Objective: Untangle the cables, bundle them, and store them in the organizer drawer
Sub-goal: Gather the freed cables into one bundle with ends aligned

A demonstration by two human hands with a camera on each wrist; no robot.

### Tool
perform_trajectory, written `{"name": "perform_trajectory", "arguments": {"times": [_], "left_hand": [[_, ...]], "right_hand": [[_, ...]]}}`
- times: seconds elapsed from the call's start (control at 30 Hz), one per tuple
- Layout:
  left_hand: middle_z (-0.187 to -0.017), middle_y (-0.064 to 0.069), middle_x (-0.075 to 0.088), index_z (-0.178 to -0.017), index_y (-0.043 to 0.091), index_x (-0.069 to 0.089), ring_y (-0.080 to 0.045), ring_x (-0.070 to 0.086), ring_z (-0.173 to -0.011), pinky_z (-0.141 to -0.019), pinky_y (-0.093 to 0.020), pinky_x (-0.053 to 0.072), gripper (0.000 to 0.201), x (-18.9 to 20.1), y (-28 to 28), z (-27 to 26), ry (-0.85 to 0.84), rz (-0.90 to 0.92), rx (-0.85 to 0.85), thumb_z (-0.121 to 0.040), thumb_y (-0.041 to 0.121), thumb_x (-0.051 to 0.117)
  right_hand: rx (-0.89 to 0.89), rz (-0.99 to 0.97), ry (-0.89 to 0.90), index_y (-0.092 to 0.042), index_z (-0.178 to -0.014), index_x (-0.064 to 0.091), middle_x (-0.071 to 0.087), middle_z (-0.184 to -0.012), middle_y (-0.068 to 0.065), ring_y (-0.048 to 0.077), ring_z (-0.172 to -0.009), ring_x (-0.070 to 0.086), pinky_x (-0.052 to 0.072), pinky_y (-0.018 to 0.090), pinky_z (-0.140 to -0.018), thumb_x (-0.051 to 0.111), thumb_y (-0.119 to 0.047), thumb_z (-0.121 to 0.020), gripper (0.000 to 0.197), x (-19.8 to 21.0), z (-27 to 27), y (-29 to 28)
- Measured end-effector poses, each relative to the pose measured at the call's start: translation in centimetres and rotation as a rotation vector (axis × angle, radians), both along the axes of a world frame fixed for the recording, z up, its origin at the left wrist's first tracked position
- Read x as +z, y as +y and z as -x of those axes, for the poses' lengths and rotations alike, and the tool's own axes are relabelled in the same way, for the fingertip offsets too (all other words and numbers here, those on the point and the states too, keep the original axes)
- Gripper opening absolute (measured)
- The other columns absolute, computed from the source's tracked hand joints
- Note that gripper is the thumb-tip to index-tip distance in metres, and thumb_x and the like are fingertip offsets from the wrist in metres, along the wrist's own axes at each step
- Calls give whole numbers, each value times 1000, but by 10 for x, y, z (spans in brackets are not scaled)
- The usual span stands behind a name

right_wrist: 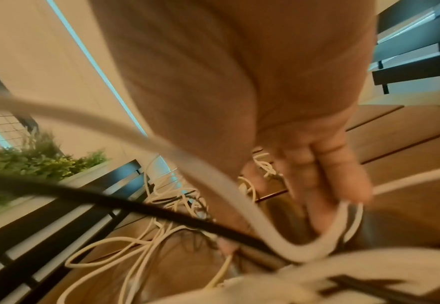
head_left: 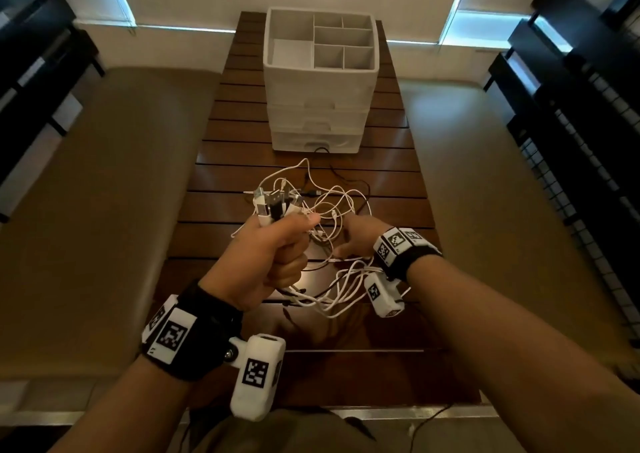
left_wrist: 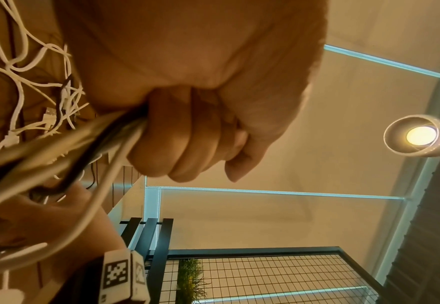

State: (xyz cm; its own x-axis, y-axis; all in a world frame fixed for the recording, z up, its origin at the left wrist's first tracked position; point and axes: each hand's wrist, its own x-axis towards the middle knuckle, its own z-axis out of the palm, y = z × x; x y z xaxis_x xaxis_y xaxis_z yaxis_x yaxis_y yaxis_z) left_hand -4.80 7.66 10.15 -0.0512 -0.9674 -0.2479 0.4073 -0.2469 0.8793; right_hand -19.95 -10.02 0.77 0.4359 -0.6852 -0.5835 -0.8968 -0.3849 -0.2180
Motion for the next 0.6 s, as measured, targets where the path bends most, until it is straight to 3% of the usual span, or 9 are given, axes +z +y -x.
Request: {"name": "perform_trajectory", "arguments": {"times": [0.07,0.13,0.2,0.27,0.37,0.4,0.47,0.53,0.6], "left_hand": [[-51,4,21,-69,20,21,-11,16,-37,-39,-16,21,50,1,1,-2,-3,5,-7,-99,27,60],[-50,5,21,-69,20,22,-10,16,-37,-39,-16,22,50,0,2,-4,3,-3,-5,-99,27,61],[-50,4,20,-68,20,22,-10,16,-37,-39,-15,22,50,0,2,-4,8,-21,5,-98,28,62],[-50,4,20,-65,20,25,-10,16,-37,-39,-16,22,50,-2,3,-2,9,-41,18,-96,29,64],[-50,4,19,-62,22,32,-11,15,-37,-39,-17,18,47,-6,4,-2,14,-50,28,-96,29,65],[-50,4,19,-61,23,35,-11,14,-38,-40,-18,17,47,-7,4,-1,13,-47,32,-97,30,64],[-52,3,18,-60,24,37,-13,13,-40,-41,-20,16,50,-8,1,-1,12,-62,64,-100,33,66],[-52,2,17,-60,23,34,-14,13,-41,-42,-22,14,52,-10,-3,-1,14,-77,115,-99,39,63],[-50,3,19,-60,21,31,-12,16,-39,-40,-23,14,56,-13,-11,-2,40,-64,172,-100,47,61]], "right_hand": [[-121,62,35,-12,-151,36,48,-147,18,37,-129,56,54,44,-98,85,-43,-81,91,-7,-1,-6],[-137,22,65,-11,-152,35,53,-146,14,34,-128,58,54,41,-93,87,-48,-78,97,-6,-1,-3],[-36,-32,89,-8,-143,47,61,-138,11,31,-122,62,53,36,-86,83,-43,-85,77,-3,-4,-1],[43,-55,45,-6,-121,61,69,-127,13,32,-112,69,56,35,-79,79,-35,-91,45,-2,-11,-1],[-156,-212,-268,-2,-118,63,75,-111,16,31,-88,75,65,46,-79,79,-30,-91,43,-12,-23,-16],[-225,-264,-388,-3,-124,60,73,-114,14,28,-87,73,65,44,-77,78,-27,-92,44,-12,-27,-21],[-261,-294,-502,-10,-140,52,62,-122,7,22,-99,69,64,35,-72,78,-26,-92,56,-10,-36,-28],[-121,-138,-394,-15,-142,52,60,-127,5,23,-110,66,61,36,-83,75,-31,-94,56,-8,-41,-31],[33,164,-246,-18,-130,64,65,-123,6,25,-113,64,55,40,-92,68,-38,-96,39,-3,-40,-29]]}}
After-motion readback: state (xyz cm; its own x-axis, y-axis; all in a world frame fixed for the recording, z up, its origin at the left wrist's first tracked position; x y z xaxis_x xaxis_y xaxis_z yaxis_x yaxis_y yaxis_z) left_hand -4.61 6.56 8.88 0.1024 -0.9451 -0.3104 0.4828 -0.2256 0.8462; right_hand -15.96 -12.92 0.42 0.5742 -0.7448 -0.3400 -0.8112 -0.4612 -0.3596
